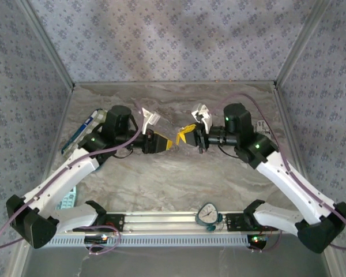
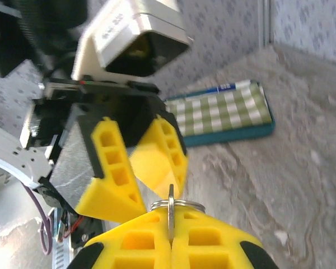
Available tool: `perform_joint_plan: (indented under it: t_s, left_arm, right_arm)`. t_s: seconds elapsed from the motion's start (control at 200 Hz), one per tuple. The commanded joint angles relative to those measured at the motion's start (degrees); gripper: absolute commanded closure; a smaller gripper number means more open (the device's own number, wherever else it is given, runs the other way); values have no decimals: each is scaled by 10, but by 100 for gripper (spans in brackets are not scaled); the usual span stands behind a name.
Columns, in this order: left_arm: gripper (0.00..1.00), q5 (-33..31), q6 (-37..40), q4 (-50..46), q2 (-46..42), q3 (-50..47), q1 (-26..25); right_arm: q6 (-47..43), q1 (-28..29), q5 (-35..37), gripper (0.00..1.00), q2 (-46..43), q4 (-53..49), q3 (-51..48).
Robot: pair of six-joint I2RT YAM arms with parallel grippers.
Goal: Remove the keys from the keyring
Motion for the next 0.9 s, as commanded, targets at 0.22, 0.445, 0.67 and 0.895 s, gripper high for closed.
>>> perform_joint_plan:
  t_s: [0.22,0.445,0.67,0.895]
  left_arm:
    - [45,-202,60,221,-194,-174,-13]
    - [36,-249,184,296,-257,-238,-69]
    - [30,-270,281,337,-231,-241,-135]
    - [30,-286,353,349,-178,-206,-178]
  right_arm:
    - [9,3,4,100,36,-172,82]
    - [14,3,-55,100,27,-151,77]
    - [30,3,-104,100,24,-108,74]
    - [35,4,-131,100,30,-103,81]
